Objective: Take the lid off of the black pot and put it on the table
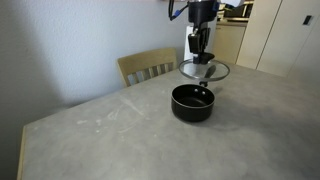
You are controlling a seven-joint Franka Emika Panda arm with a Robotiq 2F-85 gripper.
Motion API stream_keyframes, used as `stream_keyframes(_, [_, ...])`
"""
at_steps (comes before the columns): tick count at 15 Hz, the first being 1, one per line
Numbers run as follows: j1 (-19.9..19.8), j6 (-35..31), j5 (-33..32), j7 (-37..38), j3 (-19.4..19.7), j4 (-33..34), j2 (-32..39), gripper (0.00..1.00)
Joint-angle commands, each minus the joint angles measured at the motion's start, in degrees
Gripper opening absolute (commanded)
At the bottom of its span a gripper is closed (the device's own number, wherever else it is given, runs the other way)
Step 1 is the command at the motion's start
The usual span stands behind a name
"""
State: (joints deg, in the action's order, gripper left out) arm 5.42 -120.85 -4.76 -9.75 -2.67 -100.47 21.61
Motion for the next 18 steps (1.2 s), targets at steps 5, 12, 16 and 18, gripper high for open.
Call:
stream_keyframes(5, [-5.22, -1.54, -1.52, -15.82, 0.12, -7.40, -8.84, 0.12])
stream_keyframes(12, [-10.84, -4.89, -0.65, -31.80, 2.54, -11.17, -11.48, 0.12])
stream_keyframes(16, [-13.24, -7.84, 0.35, -38.64, 4.14, -12.25, -11.43, 0.12])
stream_keyframes(18, [-14.24, -8.95, 0.67, -41.05, 4.79, -12.60, -11.03, 0.12])
